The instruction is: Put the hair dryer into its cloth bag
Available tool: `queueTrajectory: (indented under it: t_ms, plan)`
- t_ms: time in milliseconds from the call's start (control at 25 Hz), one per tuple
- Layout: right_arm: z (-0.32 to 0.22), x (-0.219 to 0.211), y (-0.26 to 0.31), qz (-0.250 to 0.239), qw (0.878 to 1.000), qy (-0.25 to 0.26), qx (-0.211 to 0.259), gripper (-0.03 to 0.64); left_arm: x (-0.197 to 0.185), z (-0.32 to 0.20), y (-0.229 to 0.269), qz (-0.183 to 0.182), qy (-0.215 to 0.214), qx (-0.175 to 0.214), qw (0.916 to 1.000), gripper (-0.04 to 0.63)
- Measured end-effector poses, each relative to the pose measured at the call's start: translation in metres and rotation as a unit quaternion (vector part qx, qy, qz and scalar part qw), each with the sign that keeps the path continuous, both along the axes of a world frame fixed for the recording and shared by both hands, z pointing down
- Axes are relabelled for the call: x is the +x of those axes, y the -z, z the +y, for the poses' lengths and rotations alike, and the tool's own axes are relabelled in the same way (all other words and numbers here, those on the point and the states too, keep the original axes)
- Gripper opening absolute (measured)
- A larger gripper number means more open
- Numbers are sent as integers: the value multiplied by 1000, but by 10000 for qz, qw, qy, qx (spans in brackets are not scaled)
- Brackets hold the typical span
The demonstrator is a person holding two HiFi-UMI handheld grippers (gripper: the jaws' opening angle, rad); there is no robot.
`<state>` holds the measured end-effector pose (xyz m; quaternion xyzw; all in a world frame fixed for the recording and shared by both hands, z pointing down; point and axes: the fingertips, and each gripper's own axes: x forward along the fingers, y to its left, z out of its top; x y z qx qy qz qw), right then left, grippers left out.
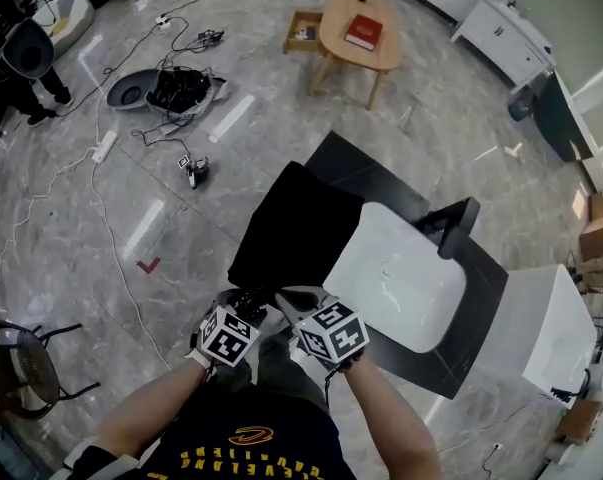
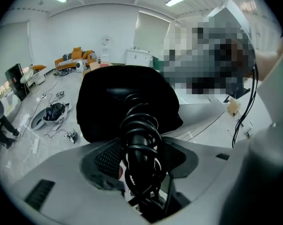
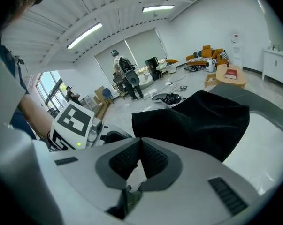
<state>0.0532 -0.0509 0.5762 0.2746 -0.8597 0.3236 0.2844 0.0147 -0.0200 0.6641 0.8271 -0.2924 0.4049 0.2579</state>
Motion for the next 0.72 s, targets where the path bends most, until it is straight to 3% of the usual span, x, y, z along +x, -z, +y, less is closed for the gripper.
queueTrajectory:
  t_ms: [480, 720]
  plan:
    - [0, 2, 3, -325, 9994, -59, -124, 12, 37, -37, -4, -35, 405, -23, 9992, 238]
    - [-11, 13, 6, -473, 9978, -420, -174, 12, 42, -36, -2, -70, 156, 69, 9998, 246]
